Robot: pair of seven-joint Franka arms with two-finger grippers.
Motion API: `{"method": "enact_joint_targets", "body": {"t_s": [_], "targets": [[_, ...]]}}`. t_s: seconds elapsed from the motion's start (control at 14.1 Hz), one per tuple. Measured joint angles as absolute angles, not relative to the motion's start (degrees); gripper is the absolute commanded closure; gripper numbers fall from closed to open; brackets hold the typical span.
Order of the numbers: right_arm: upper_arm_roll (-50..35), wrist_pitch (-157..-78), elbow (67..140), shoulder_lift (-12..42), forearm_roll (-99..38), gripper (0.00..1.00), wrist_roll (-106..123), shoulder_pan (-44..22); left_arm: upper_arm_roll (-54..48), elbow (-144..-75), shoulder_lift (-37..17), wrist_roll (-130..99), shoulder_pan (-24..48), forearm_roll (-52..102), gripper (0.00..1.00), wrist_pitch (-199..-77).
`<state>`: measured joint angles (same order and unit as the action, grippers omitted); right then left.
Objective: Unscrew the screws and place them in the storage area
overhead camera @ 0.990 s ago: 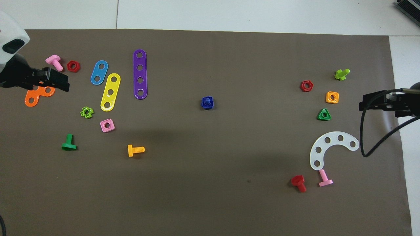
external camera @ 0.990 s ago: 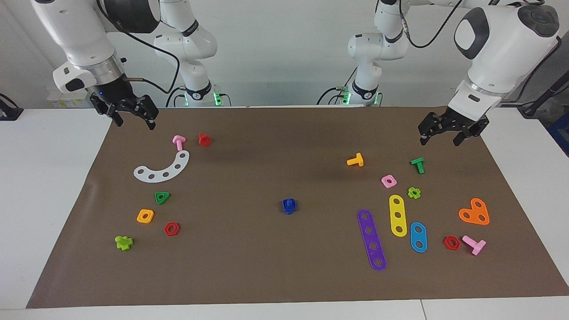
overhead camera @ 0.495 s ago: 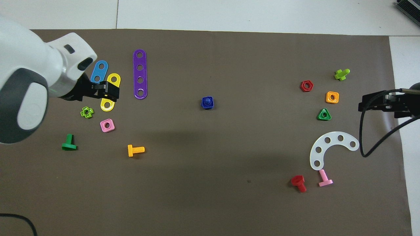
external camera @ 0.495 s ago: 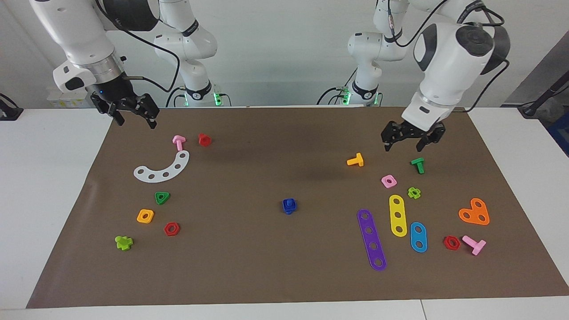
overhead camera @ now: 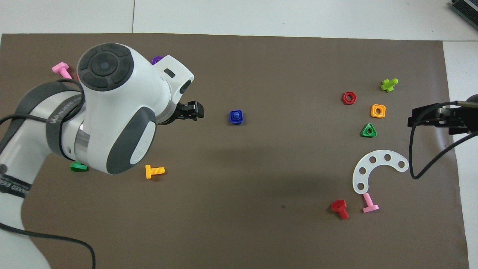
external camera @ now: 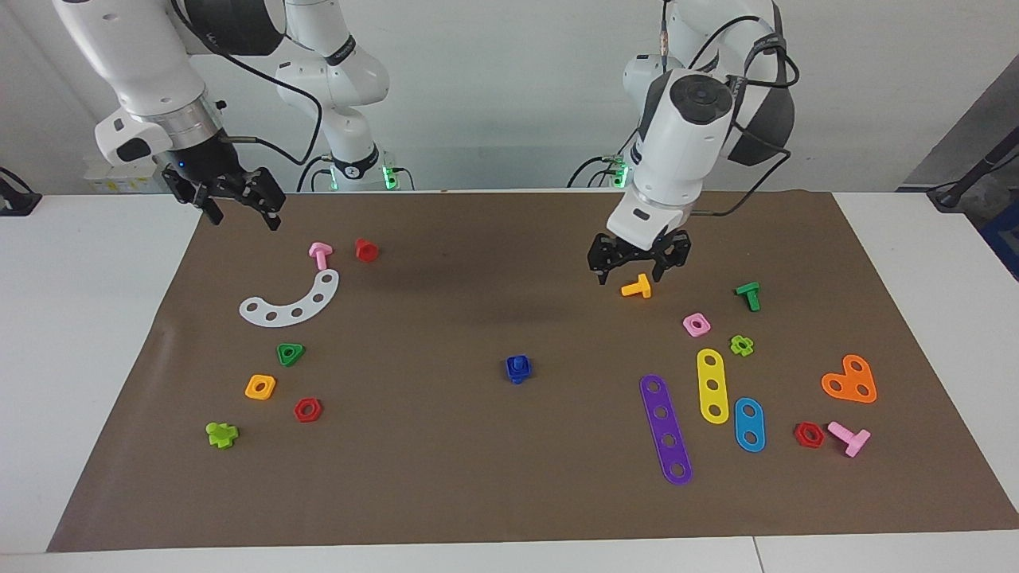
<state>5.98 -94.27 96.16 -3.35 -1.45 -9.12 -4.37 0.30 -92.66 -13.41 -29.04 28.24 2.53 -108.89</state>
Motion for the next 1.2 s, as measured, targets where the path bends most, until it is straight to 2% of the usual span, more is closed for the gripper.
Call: {"method": "enact_joint_targets", "body": {"t_s": [0.35, 0.49, 0.92, 1.2], "targets": [[5.98, -94.27, 96.16, -3.35, -1.45, 0.0, -9.12, -4.37, 0.43, -77.15, -29.65, -41.49, 33.76, 2.67, 0.05, -110.53], [5.98, -94.27, 96.16, -3.35, -1.45, 0.0, -9.12, -4.37, 0.52, -73.64, -34.3, -42.22, 34.78, 2.67, 0.07, -112.67], [5.98, -94.27, 96.16, -3.35, -1.45, 0.0, -9.12, -4.37, 0.99, -72.68, -40.62, -42.38, 37.73, 1.4, 0.13, -118.02], [5.98, -94.27, 96.16, -3.35, -1.46, 0.0, -9.12, -4.37, 1.95, -73.11, -41.66, -42.35, 37.75, 1.12, 0.19, -121.09]]}}
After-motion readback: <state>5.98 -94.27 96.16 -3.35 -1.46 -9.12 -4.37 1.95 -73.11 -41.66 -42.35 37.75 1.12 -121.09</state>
